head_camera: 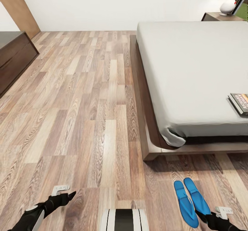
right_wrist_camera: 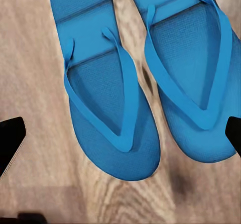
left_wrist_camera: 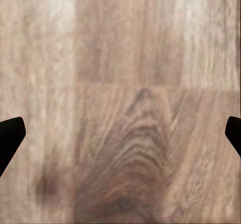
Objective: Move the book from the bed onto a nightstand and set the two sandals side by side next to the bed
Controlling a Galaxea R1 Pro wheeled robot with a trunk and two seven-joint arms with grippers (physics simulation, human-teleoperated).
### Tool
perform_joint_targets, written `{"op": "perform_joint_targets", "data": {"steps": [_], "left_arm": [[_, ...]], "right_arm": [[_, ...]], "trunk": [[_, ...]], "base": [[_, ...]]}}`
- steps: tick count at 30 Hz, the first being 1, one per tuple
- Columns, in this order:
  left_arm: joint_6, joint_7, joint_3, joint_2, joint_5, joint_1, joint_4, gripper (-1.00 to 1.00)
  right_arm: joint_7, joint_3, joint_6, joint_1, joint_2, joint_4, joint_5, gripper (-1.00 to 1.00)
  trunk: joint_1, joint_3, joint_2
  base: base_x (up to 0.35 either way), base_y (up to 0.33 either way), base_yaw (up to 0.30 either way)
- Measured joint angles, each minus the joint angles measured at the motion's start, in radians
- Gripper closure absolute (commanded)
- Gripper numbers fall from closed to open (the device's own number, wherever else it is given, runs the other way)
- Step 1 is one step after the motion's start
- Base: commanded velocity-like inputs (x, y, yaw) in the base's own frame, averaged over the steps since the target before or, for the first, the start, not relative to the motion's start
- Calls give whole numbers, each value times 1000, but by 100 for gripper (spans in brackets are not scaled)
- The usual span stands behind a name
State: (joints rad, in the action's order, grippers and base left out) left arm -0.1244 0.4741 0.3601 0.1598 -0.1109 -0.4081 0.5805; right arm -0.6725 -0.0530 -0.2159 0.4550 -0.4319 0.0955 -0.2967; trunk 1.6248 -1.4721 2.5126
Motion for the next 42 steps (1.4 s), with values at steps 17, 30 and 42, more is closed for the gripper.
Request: {"op": "perform_joint_targets", "data": {"steps": [17, 30, 42], "left_arm": [[94, 10, -1, 2, 0, 0, -68, -100], [95, 8, 0, 2, 0, 0, -75, -100], [95, 5, 1, 2, 0, 0, -103, -100]], "right_arm": [[-1, 0, -10, 0, 2, -3, -2, -100], [1, 1, -51, 0, 6, -4, -1, -100], [6, 1, -53, 0, 6, -4, -1, -100]], "trunk": [[-2, 19, -1], [-8, 70, -4], [-13, 116, -7]], "base": [[0, 0, 0], [0, 0, 0], [0, 0, 0]]}}
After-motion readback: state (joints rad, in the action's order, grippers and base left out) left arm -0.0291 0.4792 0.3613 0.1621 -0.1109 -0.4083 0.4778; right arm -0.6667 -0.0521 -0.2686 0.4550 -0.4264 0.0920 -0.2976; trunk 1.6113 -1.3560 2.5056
